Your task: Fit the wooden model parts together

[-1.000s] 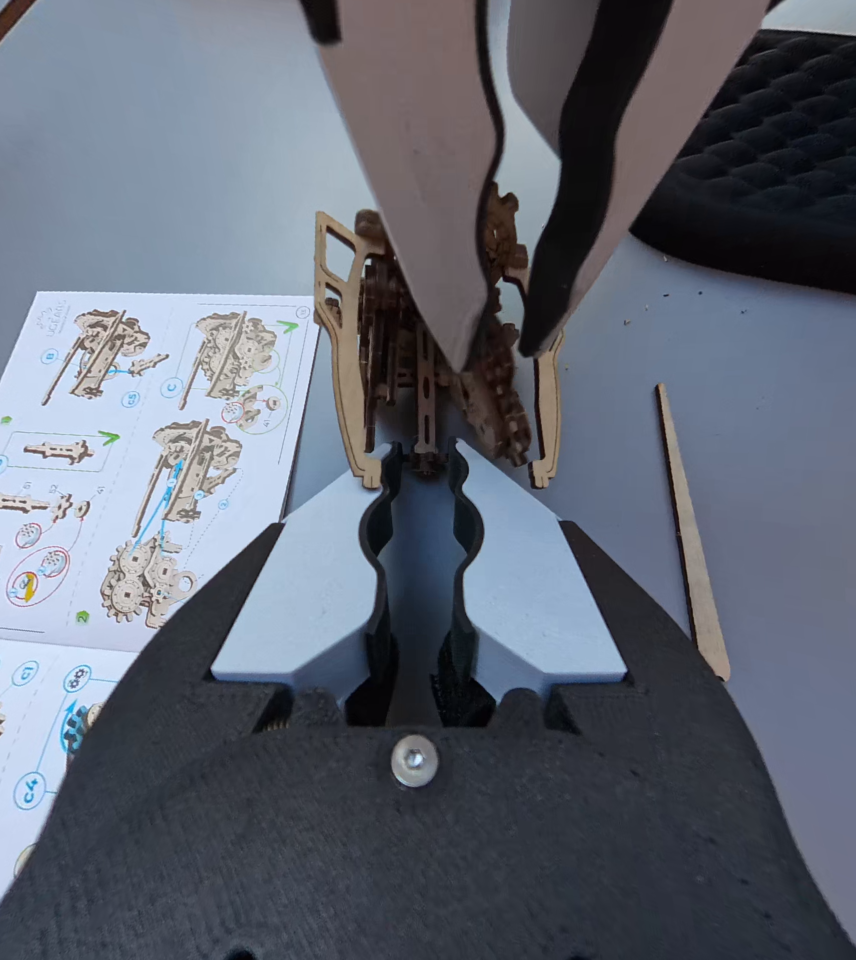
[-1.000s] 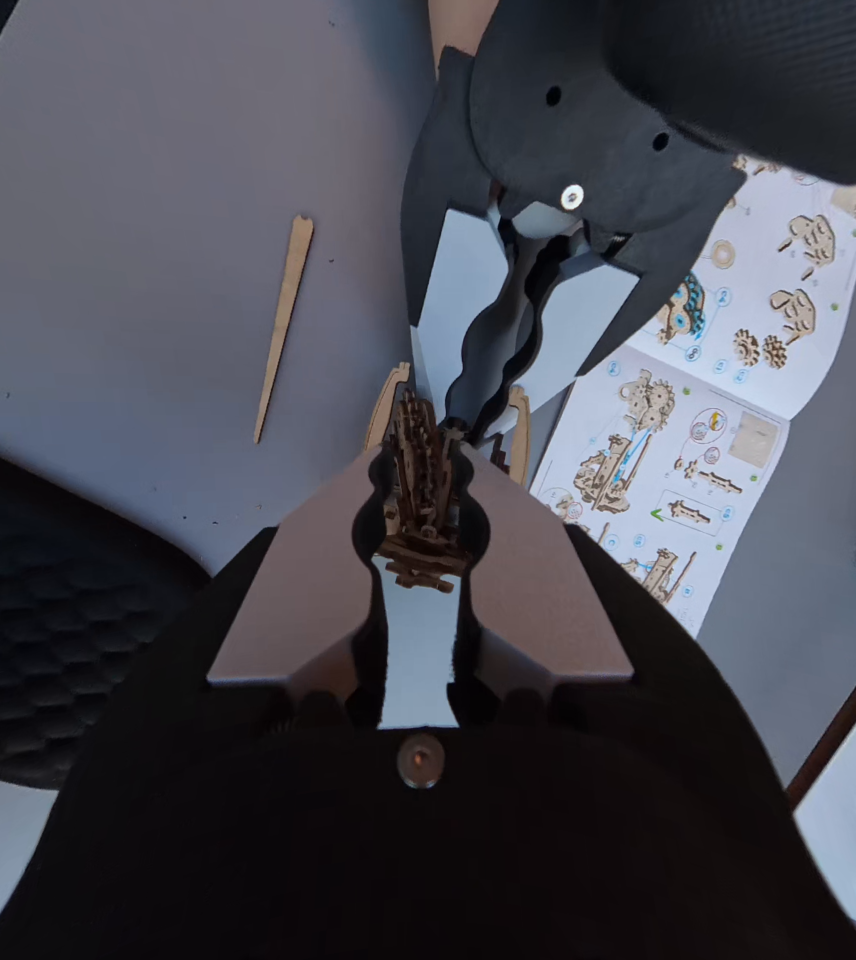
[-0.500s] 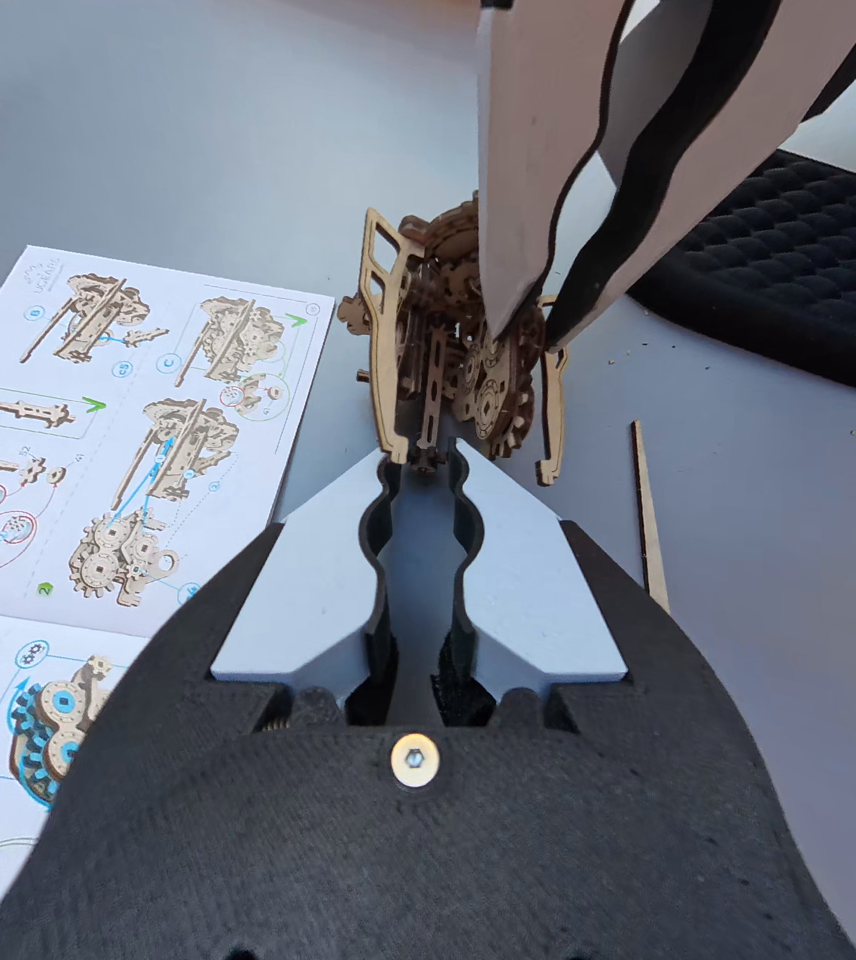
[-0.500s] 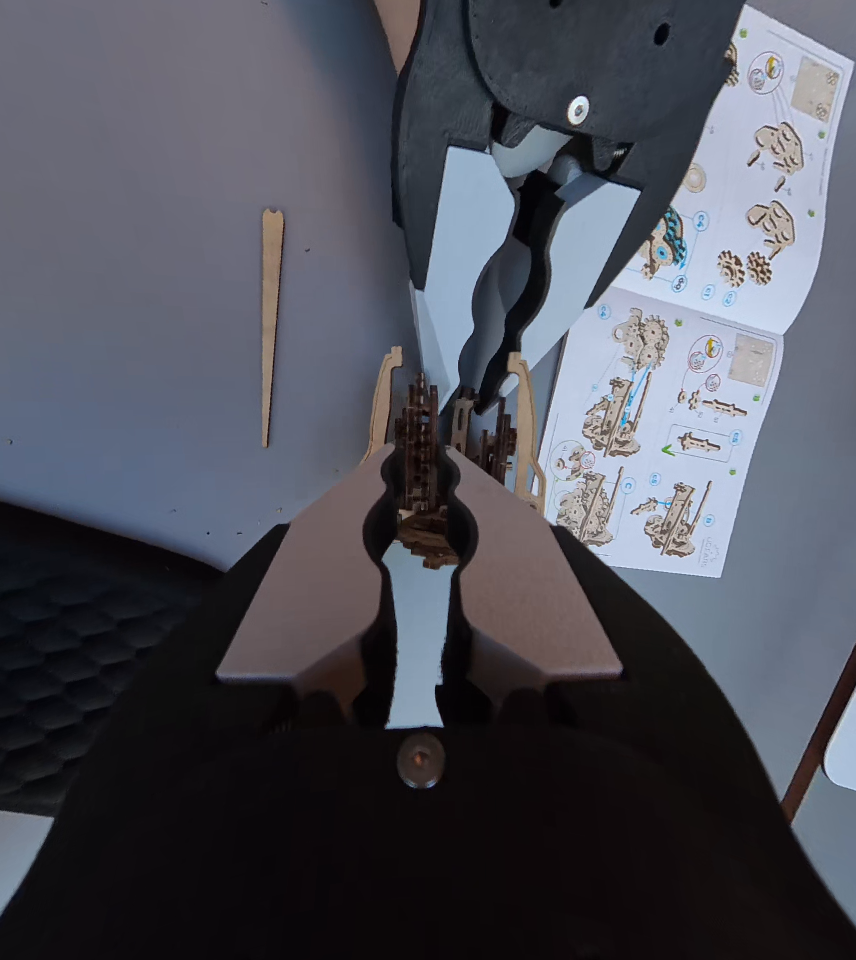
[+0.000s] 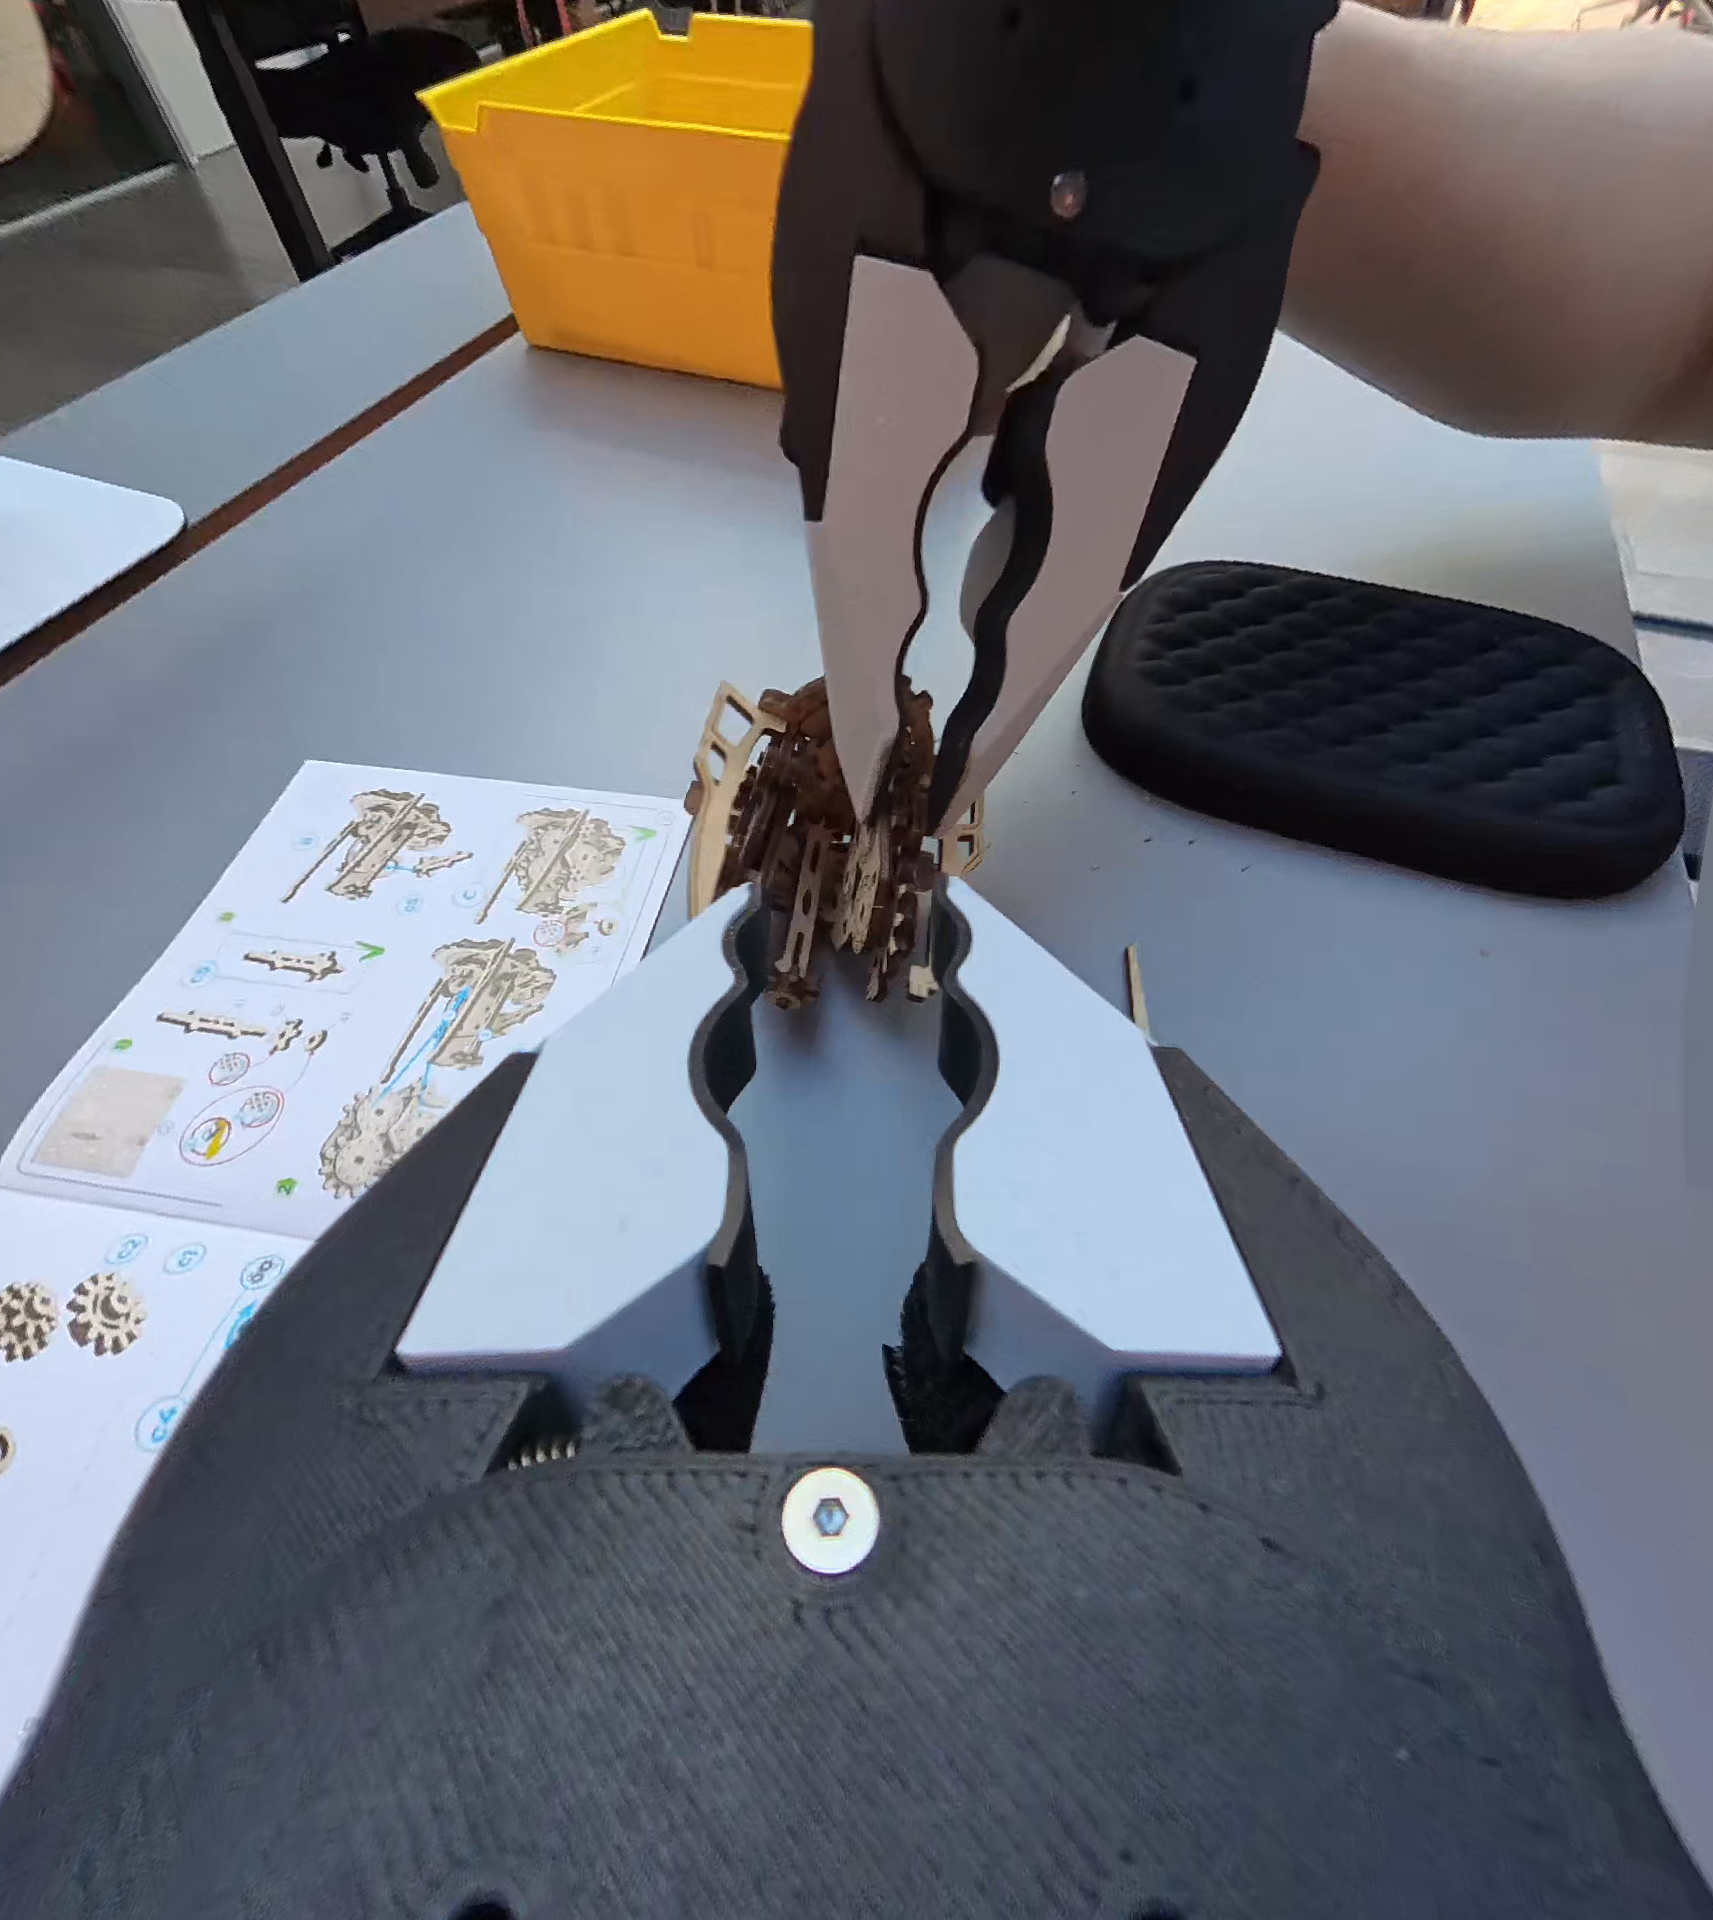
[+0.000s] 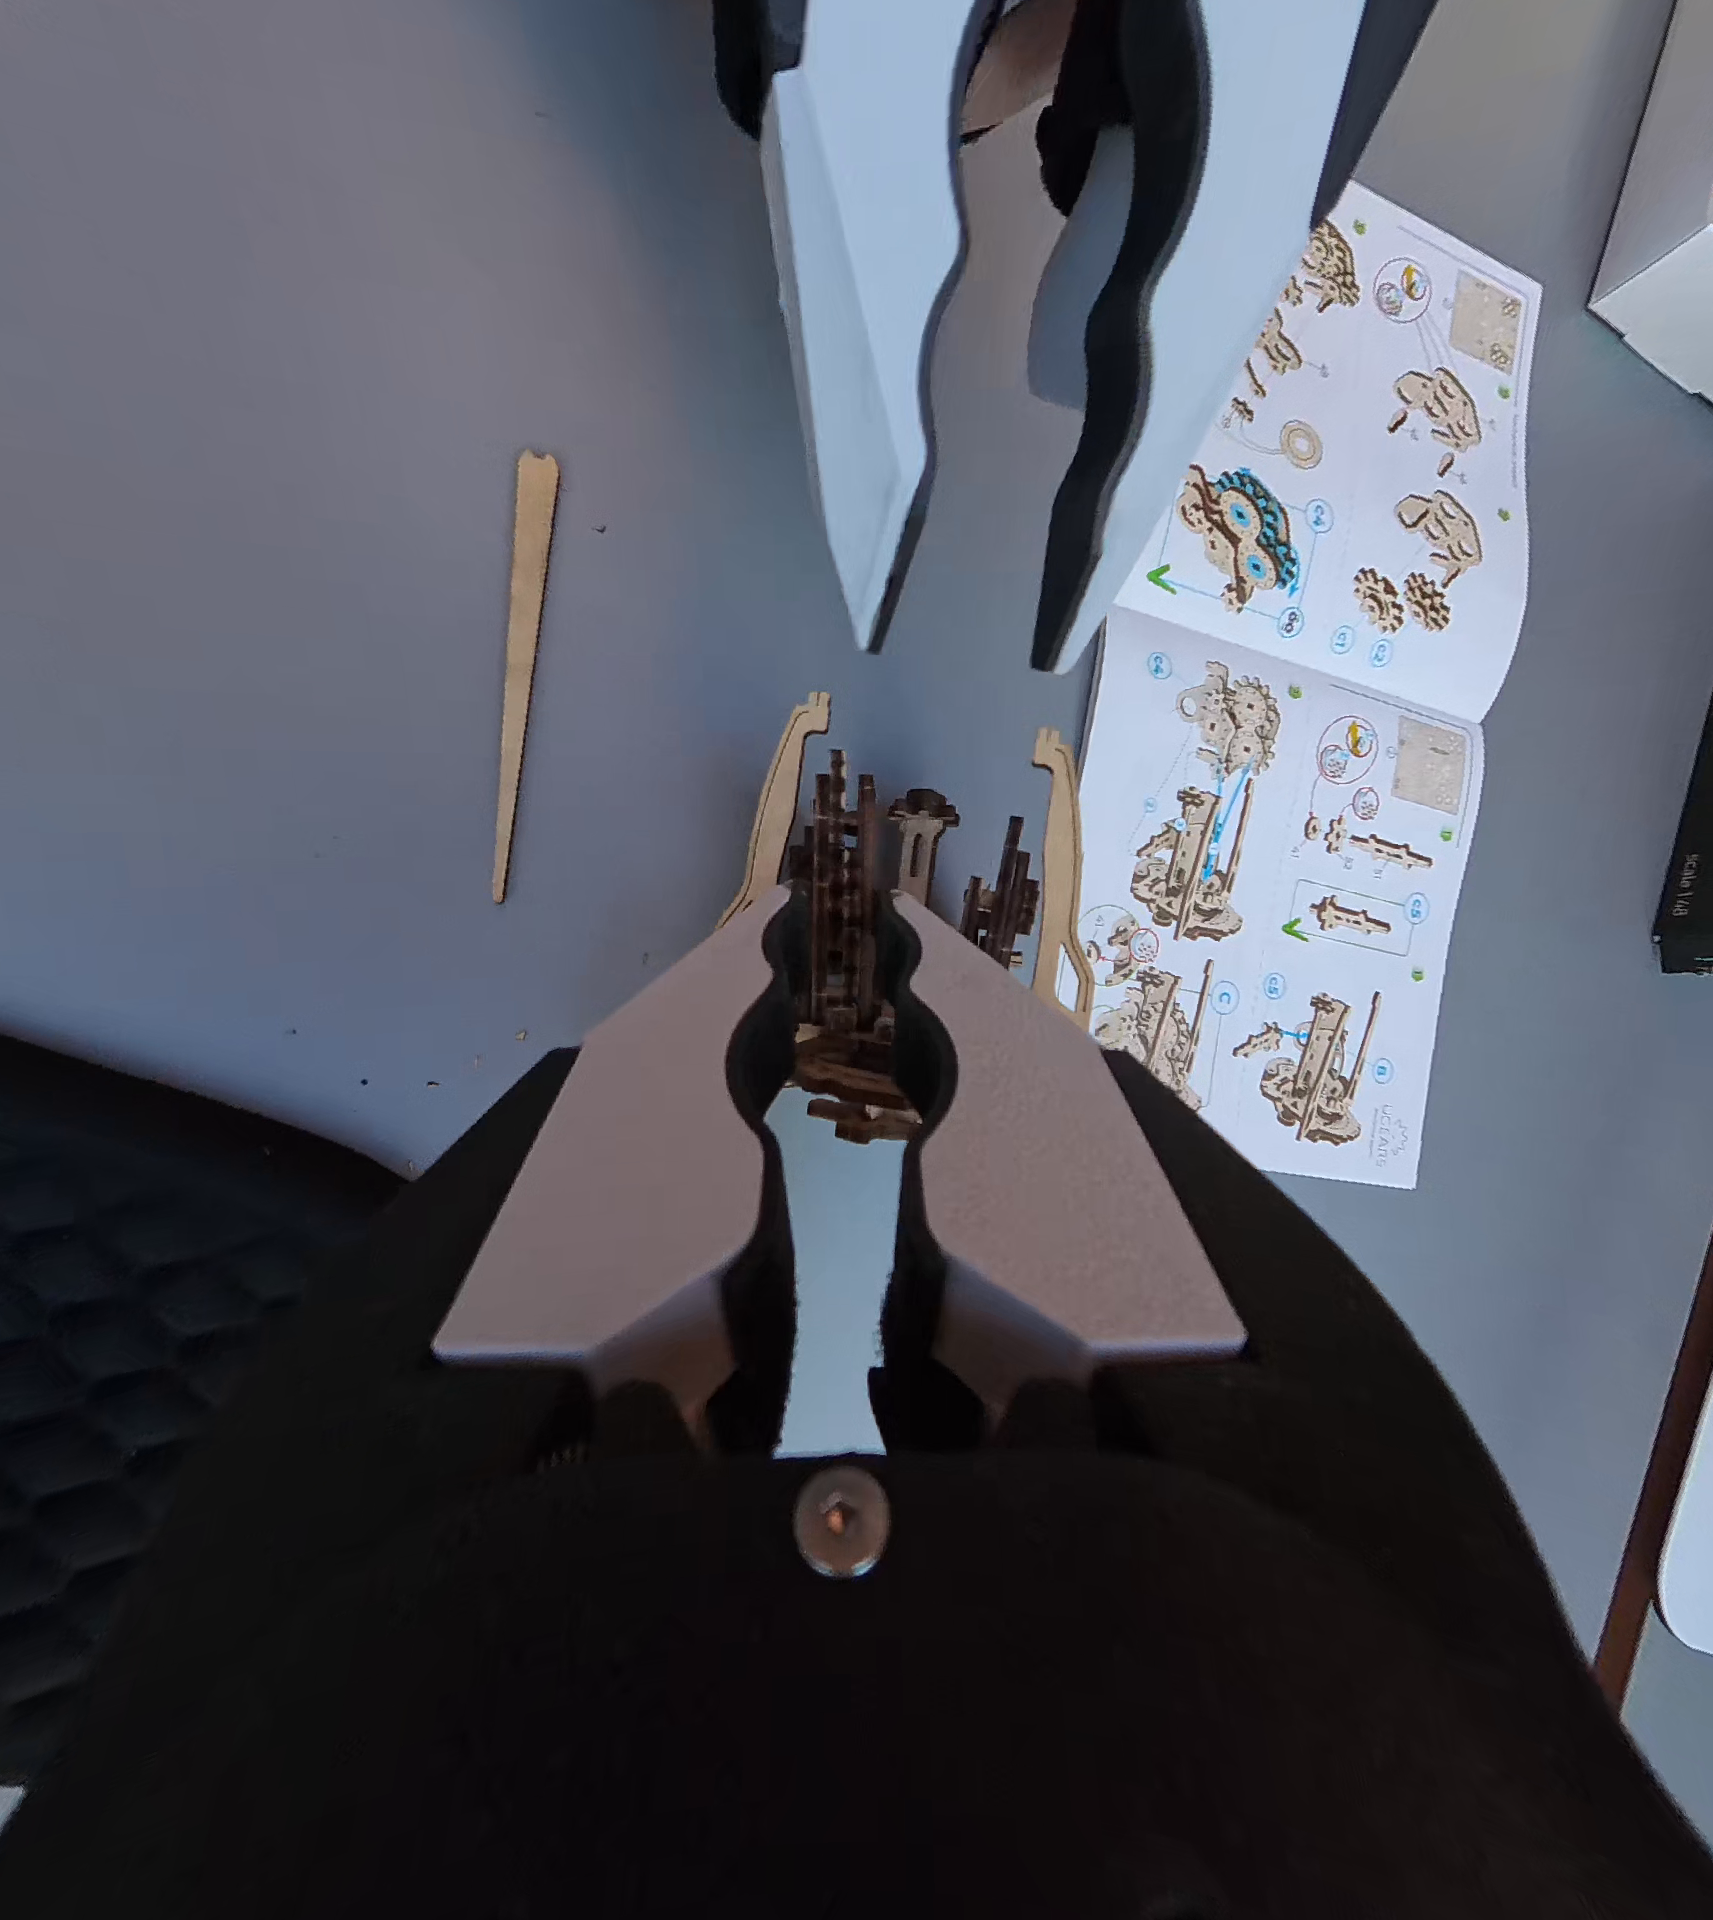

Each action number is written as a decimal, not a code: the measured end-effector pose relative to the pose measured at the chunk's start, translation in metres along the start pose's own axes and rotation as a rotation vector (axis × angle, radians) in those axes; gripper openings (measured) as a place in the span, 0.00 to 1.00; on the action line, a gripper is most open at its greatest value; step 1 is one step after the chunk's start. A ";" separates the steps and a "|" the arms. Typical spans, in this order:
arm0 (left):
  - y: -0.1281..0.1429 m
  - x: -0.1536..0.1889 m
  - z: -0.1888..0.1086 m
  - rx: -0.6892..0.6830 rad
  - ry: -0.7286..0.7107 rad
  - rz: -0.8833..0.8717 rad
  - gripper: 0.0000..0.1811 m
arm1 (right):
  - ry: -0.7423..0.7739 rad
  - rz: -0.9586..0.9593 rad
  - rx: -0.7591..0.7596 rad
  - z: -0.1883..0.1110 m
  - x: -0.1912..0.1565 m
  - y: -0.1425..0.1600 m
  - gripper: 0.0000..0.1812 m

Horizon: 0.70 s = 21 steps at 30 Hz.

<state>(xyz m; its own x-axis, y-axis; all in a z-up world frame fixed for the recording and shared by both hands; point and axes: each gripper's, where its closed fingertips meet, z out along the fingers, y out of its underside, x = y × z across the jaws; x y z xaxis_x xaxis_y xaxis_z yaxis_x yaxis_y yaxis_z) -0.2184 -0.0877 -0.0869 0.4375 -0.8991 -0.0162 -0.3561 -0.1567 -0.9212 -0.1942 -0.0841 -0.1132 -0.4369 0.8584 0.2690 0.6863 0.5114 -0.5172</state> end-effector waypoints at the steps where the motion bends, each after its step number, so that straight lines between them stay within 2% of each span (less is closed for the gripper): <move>1: 0.001 0.004 0.004 -0.021 0.015 0.014 0.19 | 0.002 0.000 -0.002 0.000 0.001 0.000 0.06; 3: 0.007 0.011 0.013 -0.083 0.035 0.048 0.23 | 0.000 0.001 0.001 0.001 0.001 -0.001 0.06; 7: 0.024 0.009 0.031 -0.211 -0.015 0.154 0.24 | -0.005 0.003 0.005 0.002 0.002 -0.002 0.06; 9: 0.029 0.007 0.040 -0.262 -0.036 0.183 0.21 | -0.007 0.003 0.008 0.003 0.002 -0.003 0.06; 12: 0.026 0.014 0.049 -0.247 0.008 0.151 0.17 | -0.003 0.017 0.012 0.003 0.003 -0.004 0.06; 21: 0.025 0.017 0.044 -0.256 0.058 0.054 0.17 | -0.006 0.030 0.044 0.003 0.003 -0.004 0.06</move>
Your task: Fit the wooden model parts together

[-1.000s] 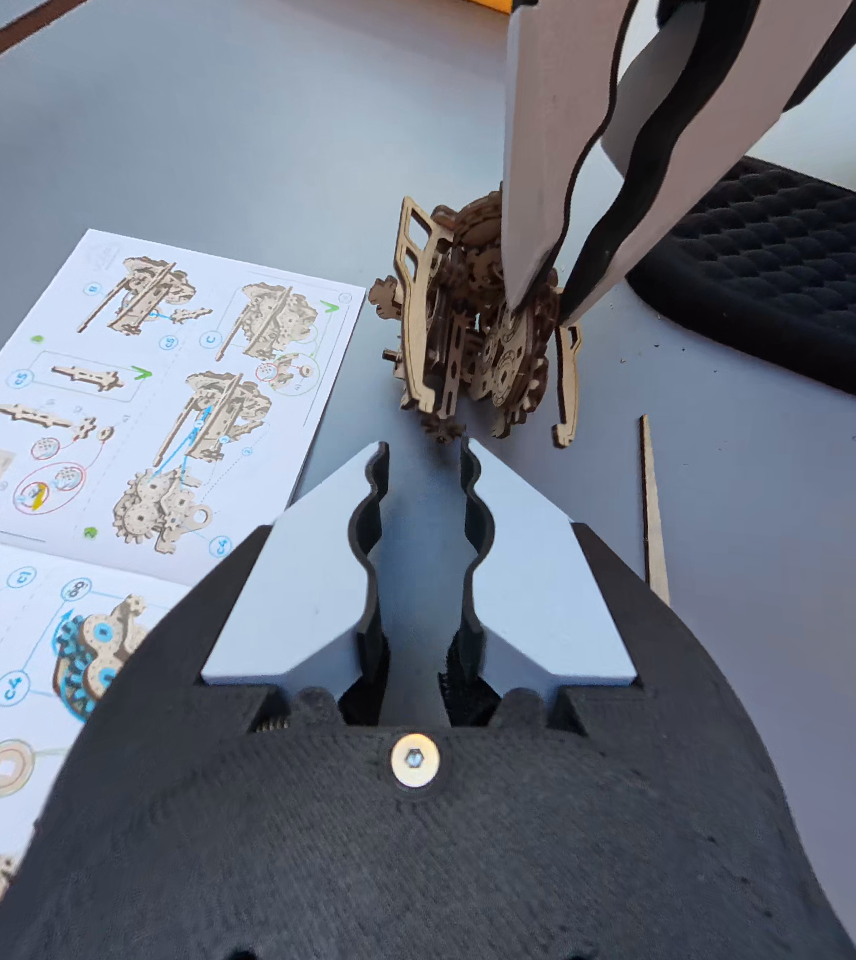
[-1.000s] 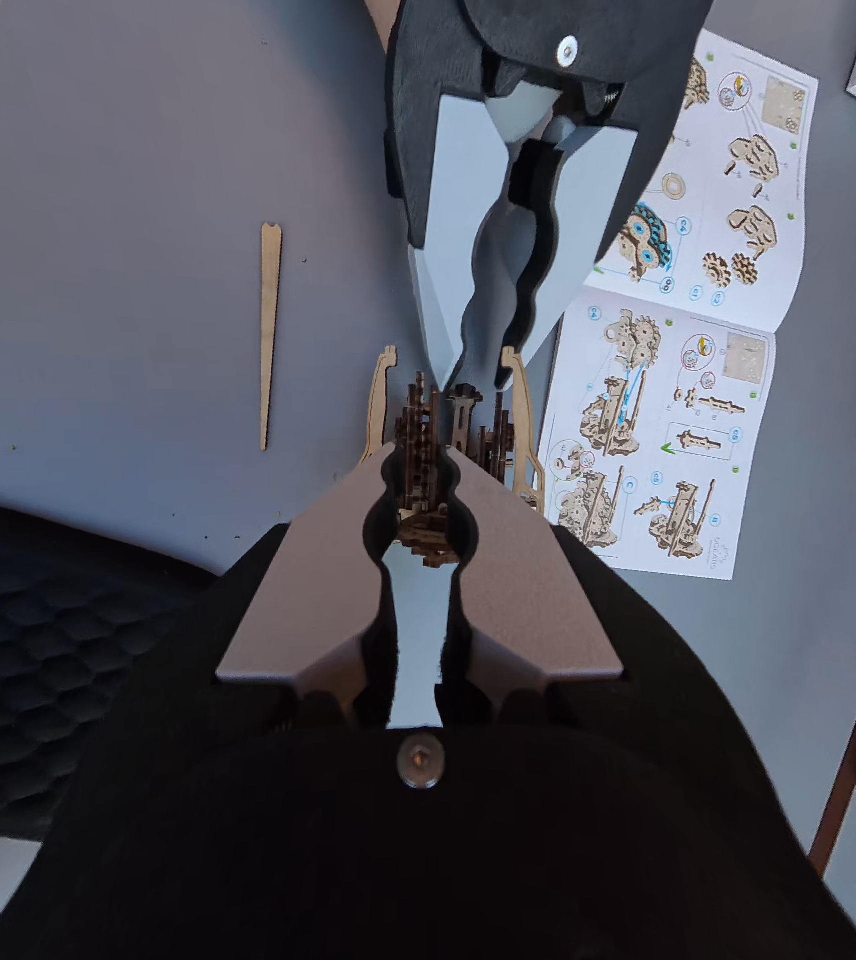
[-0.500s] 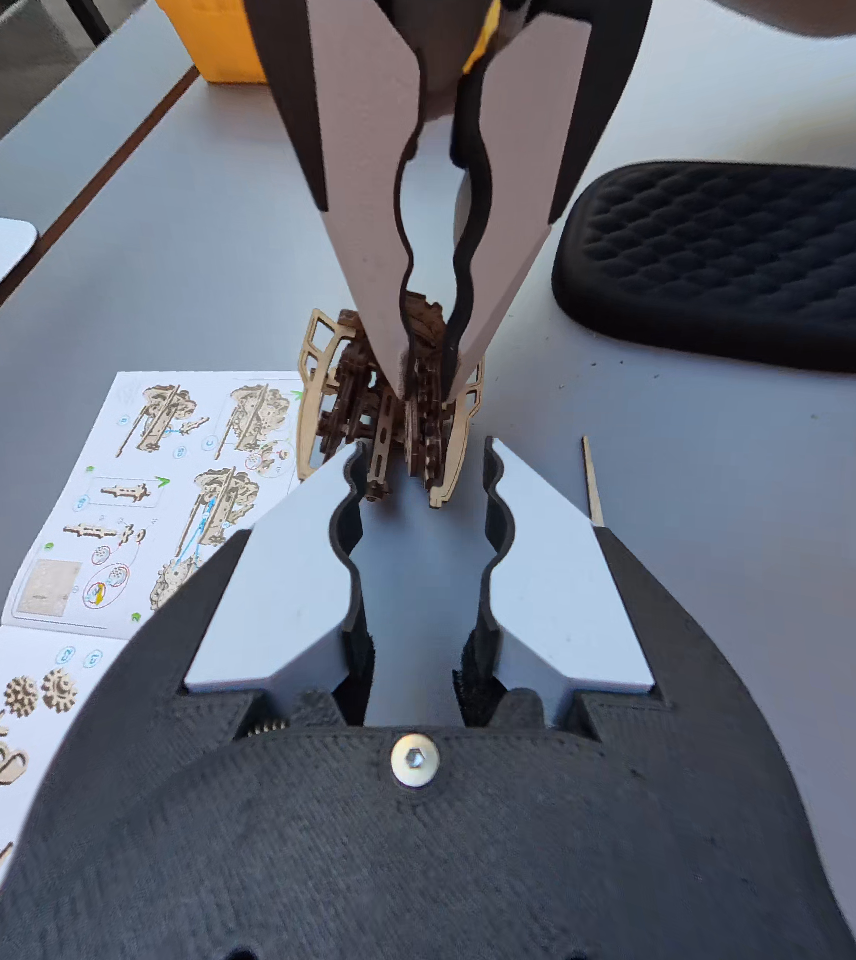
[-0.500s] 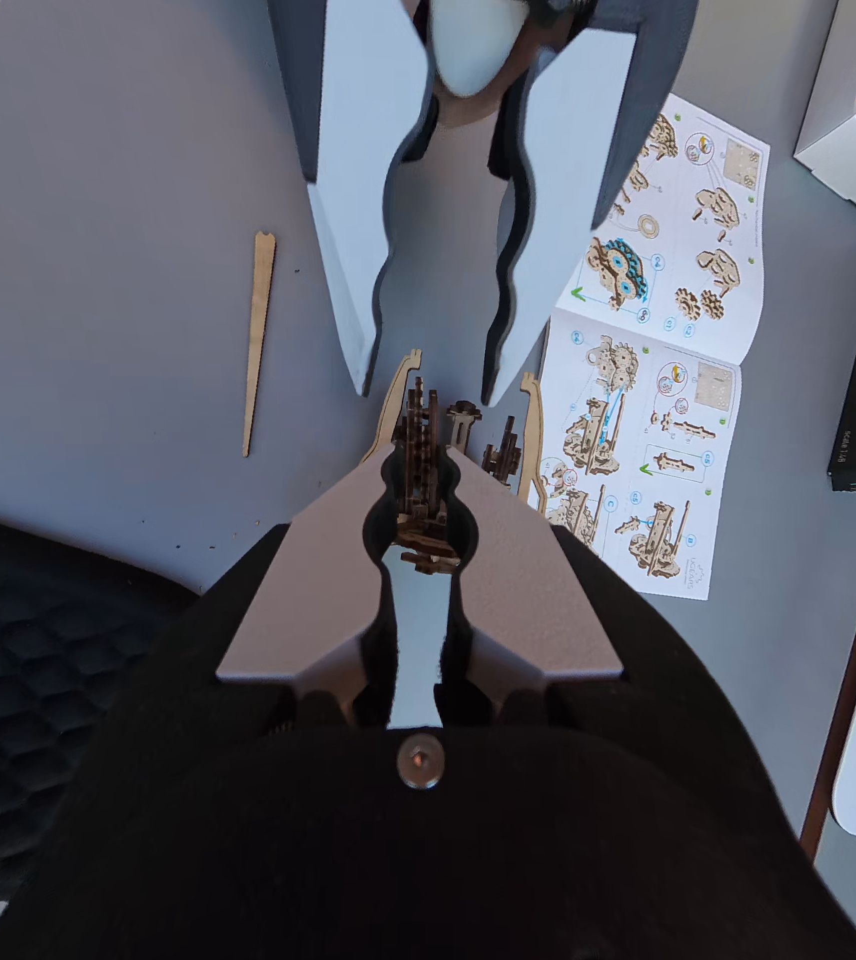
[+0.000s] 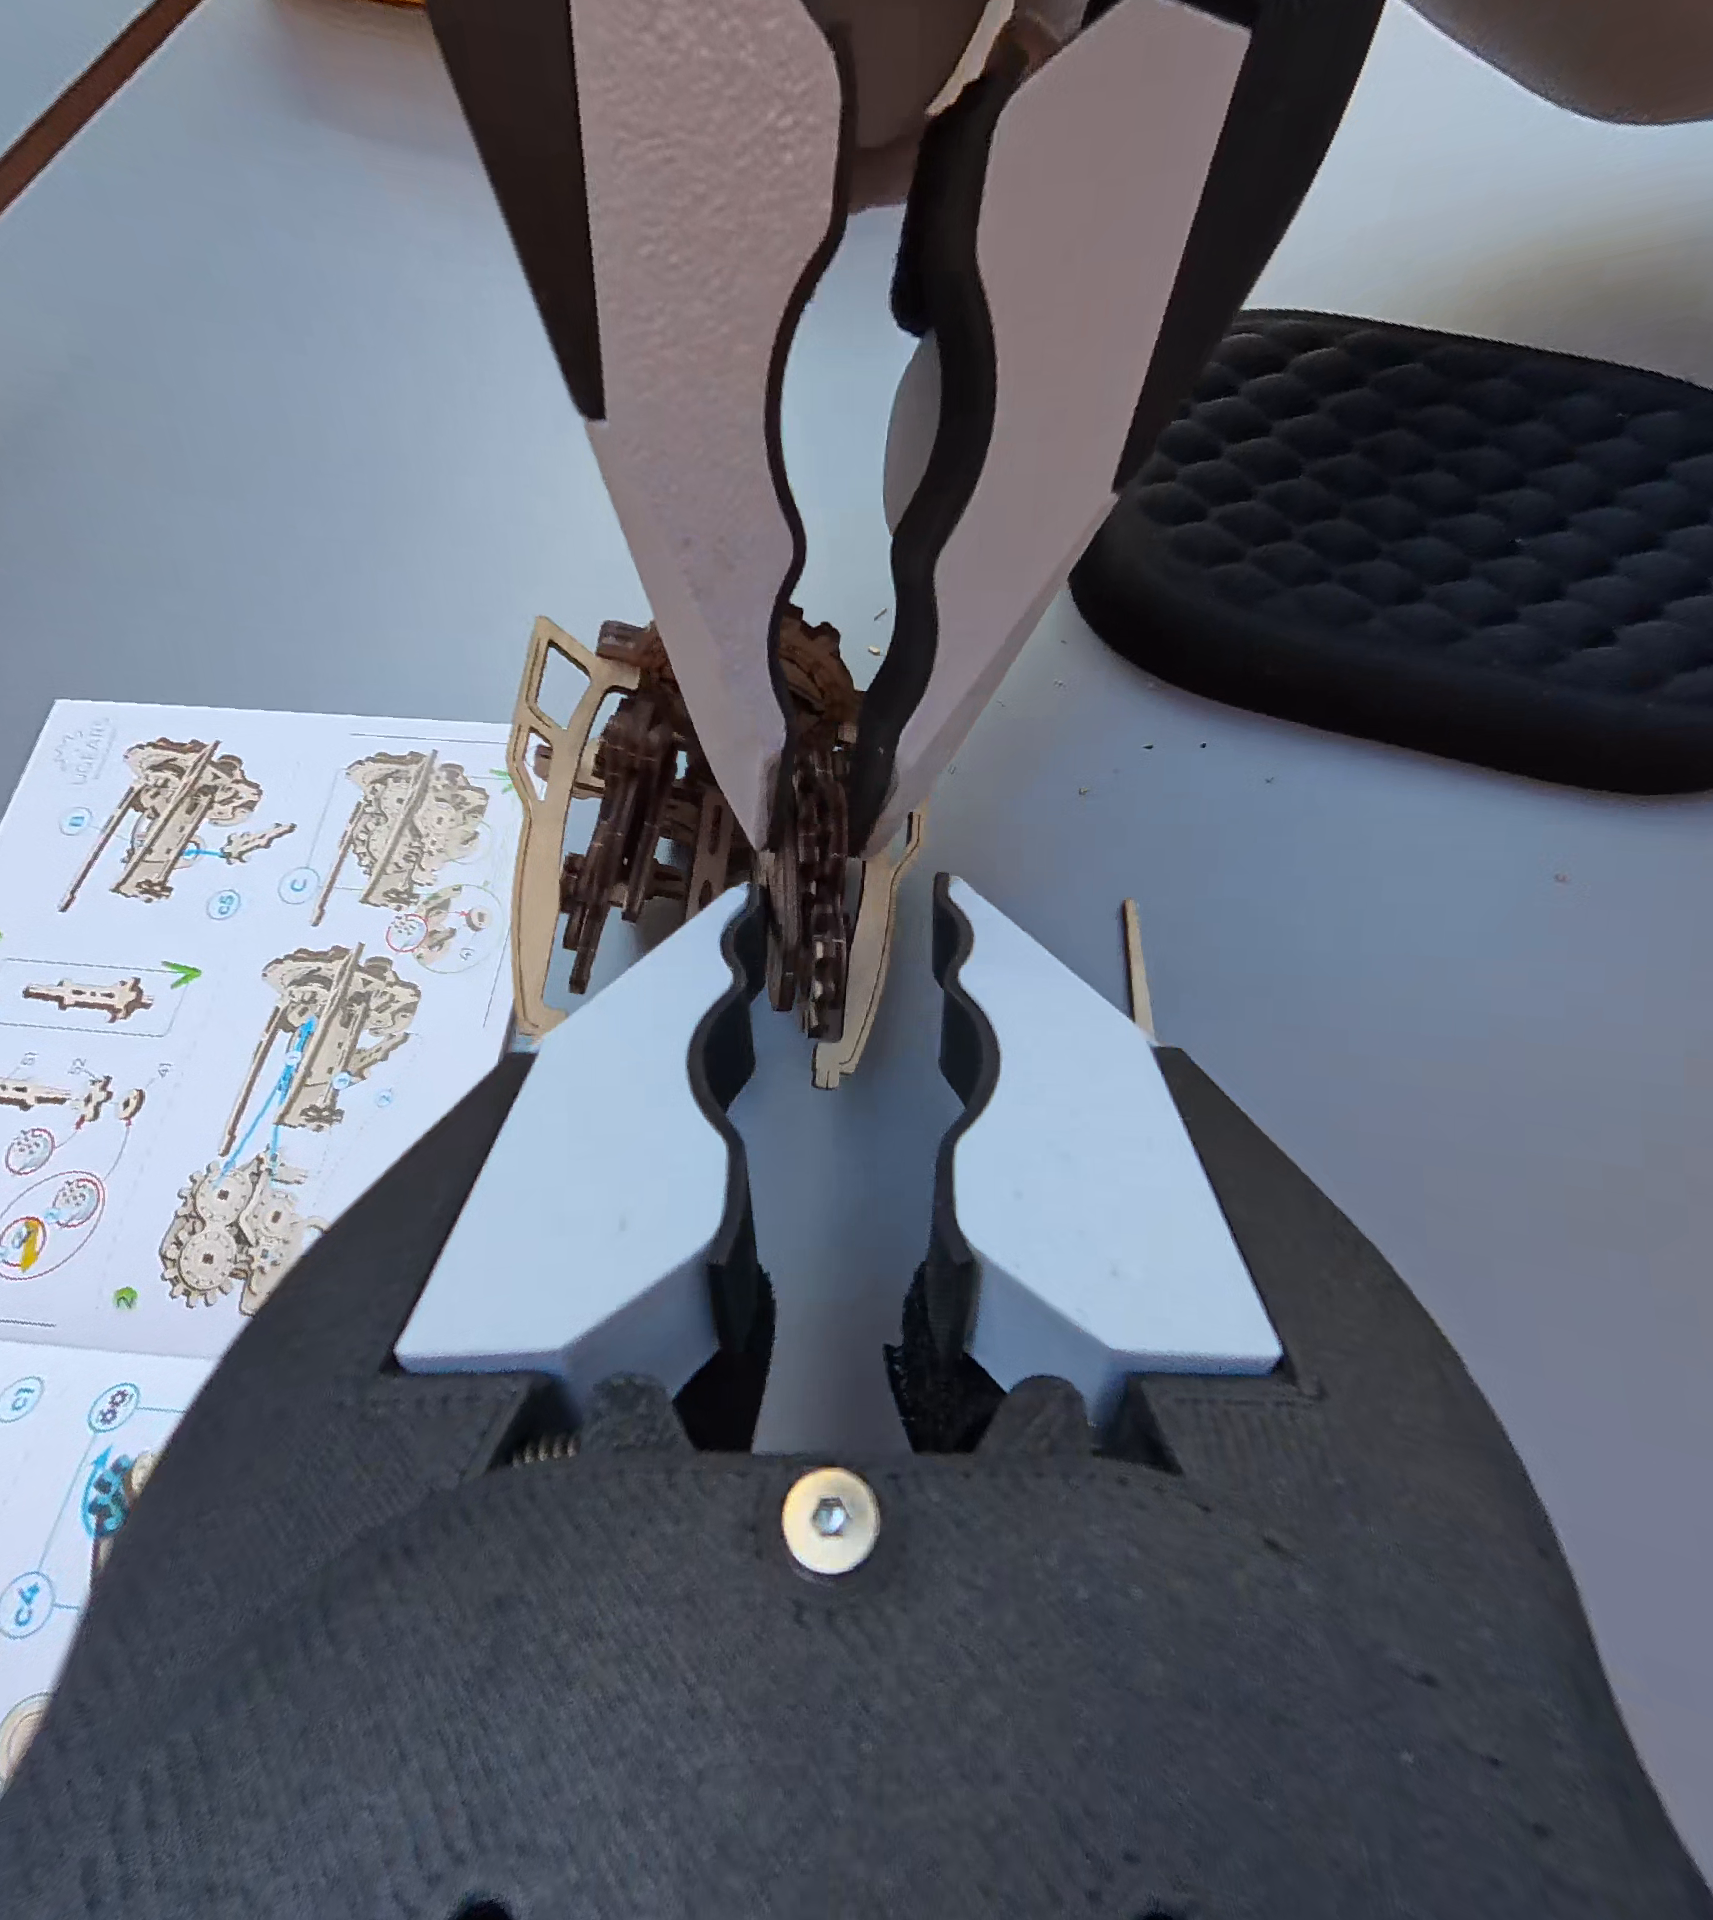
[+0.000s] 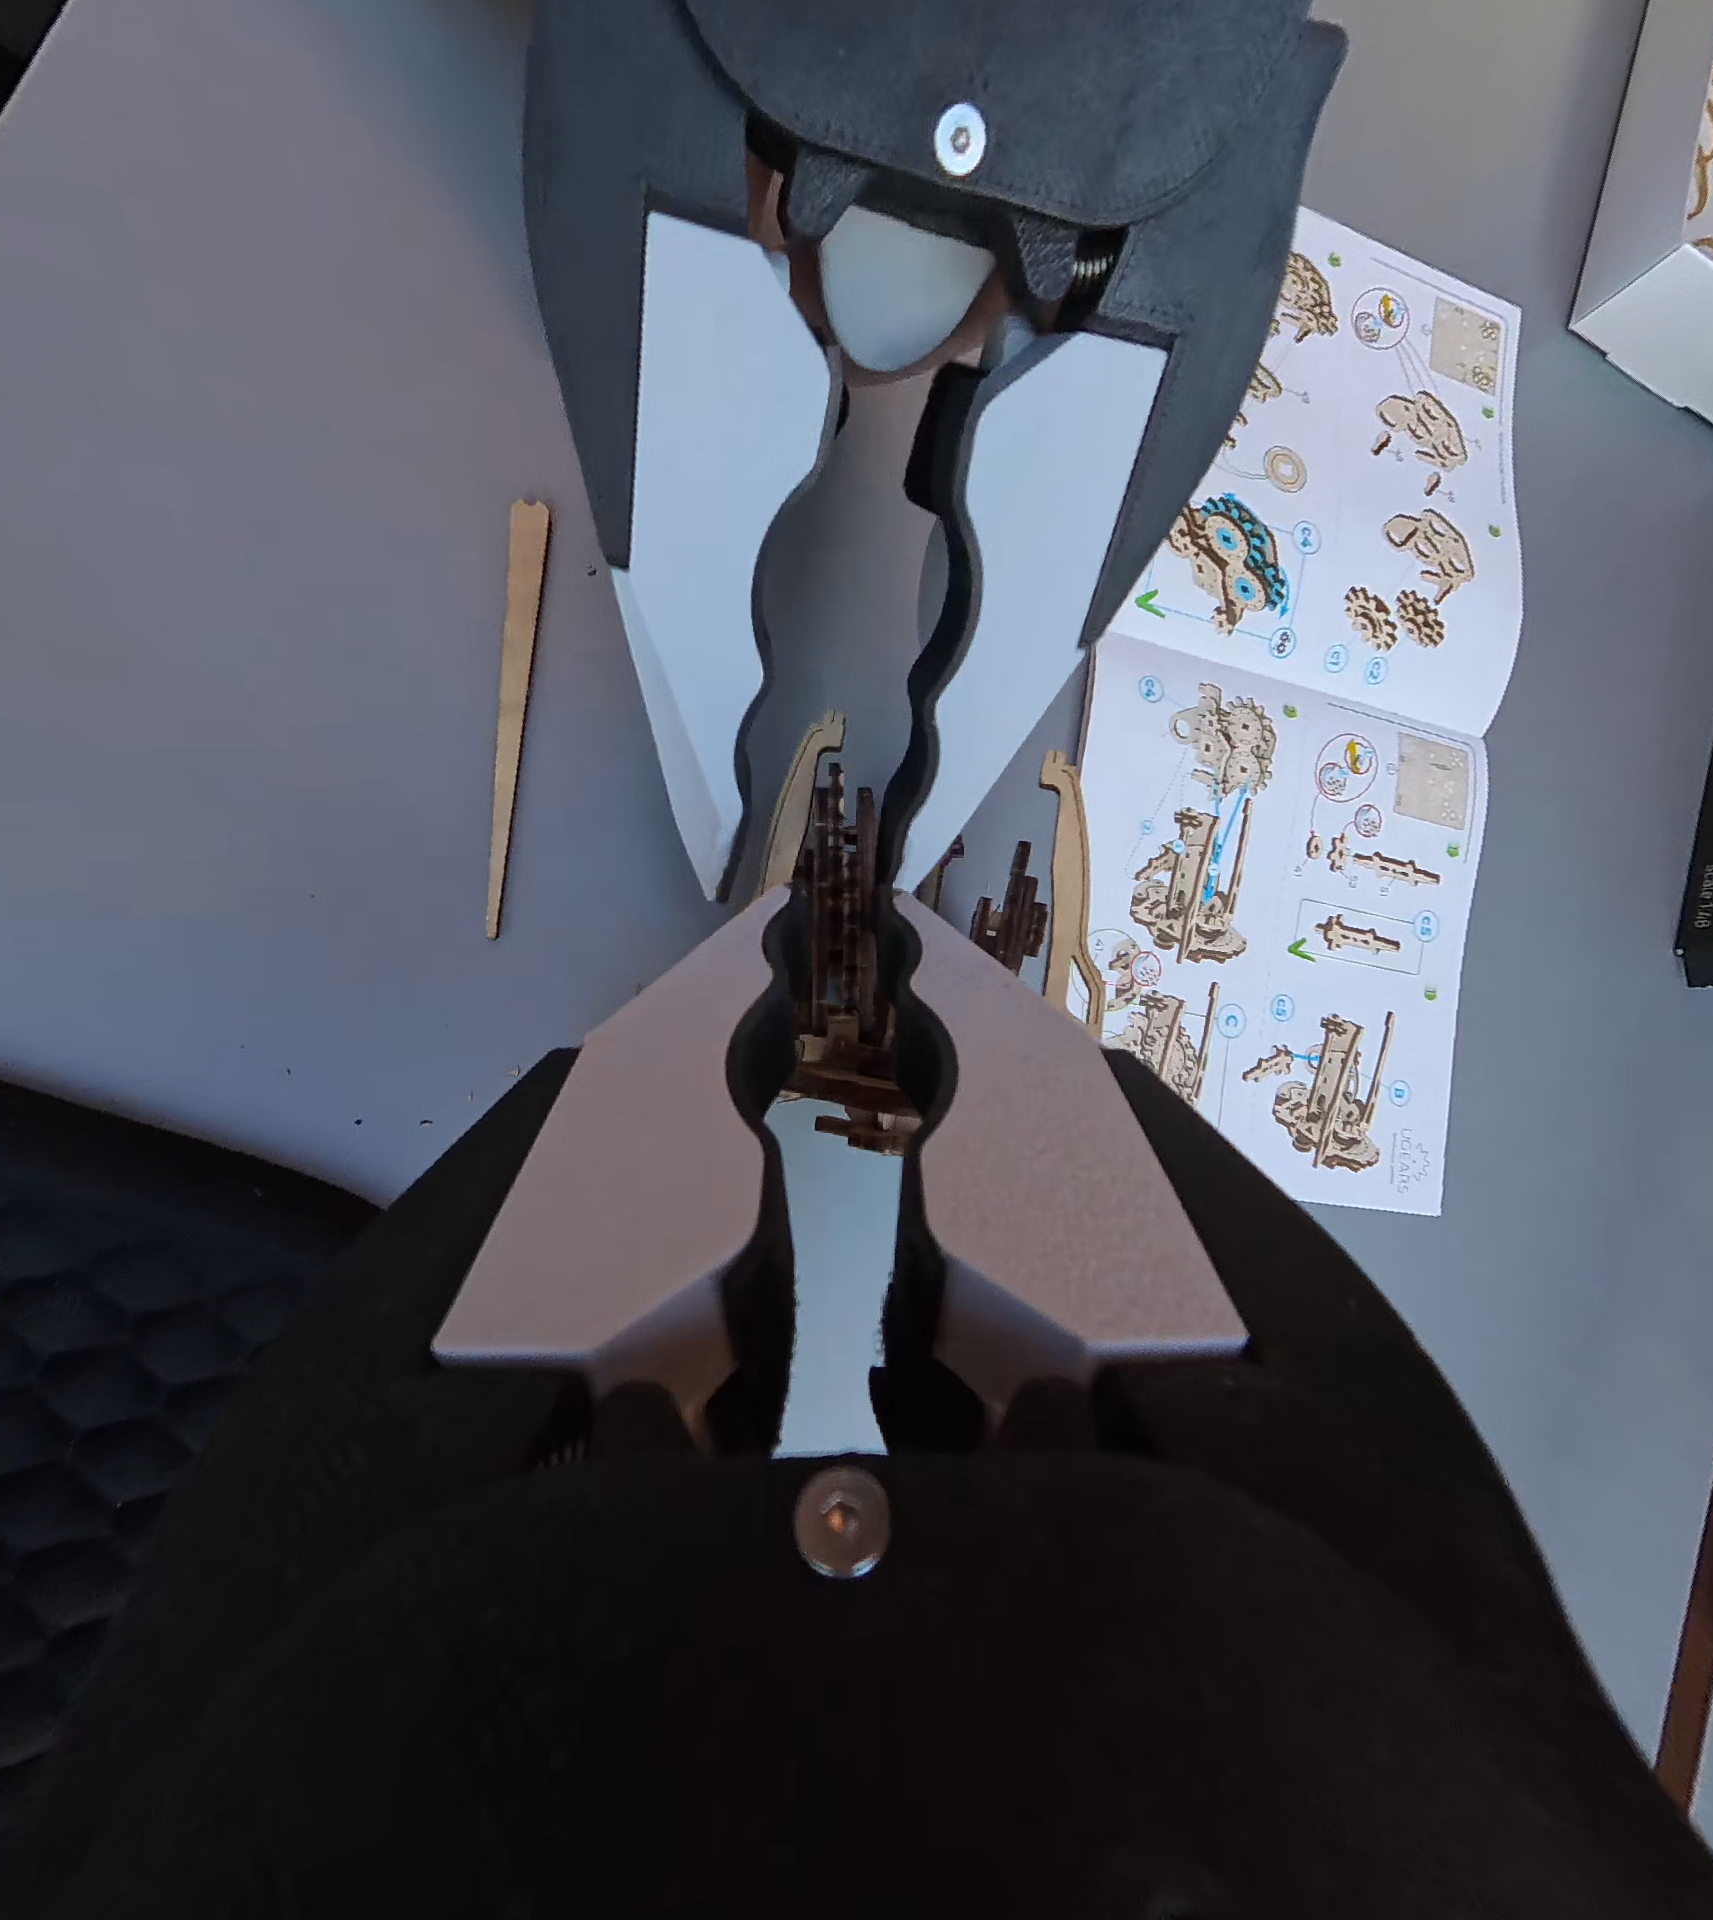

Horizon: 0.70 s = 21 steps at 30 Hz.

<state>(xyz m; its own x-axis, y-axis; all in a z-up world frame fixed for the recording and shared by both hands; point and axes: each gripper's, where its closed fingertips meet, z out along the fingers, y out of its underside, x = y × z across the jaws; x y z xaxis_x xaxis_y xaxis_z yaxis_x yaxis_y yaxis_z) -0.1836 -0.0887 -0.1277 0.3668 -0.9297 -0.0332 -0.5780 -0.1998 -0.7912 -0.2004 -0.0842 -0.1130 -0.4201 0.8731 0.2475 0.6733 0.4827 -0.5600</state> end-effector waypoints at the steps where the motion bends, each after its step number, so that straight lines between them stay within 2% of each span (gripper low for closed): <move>1: 0.001 0.000 -0.002 -0.006 0.009 -0.006 0.17 | 0.002 0.000 0.003 0.000 0.000 0.000 0.06; 7: -0.011 -0.004 -0.009 0.031 0.044 -0.064 0.14 | 0.013 0.000 0.025 0.002 0.000 -0.002 0.06; 15: -0.002 -0.008 -0.005 -0.011 0.025 -0.062 0.09 | 0.037 0.030 0.068 0.002 0.004 -0.003 0.06; 18: 0.000 -0.011 -0.005 -0.014 0.018 -0.064 0.06 | 0.075 0.063 0.141 -0.007 0.008 -0.007 0.12; 21: 0.001 -0.011 -0.005 -0.016 0.016 -0.056 0.06 | 0.159 0.125 0.289 -0.033 0.017 -0.013 0.20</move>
<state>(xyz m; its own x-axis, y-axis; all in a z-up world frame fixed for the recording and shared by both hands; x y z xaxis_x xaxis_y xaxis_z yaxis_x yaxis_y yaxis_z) -0.1918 -0.0805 -0.1246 0.3871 -0.9218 0.0210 -0.5684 -0.2565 -0.7818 -0.1964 -0.0737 -0.0756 -0.2302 0.9348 0.2706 0.5041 0.3524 -0.7885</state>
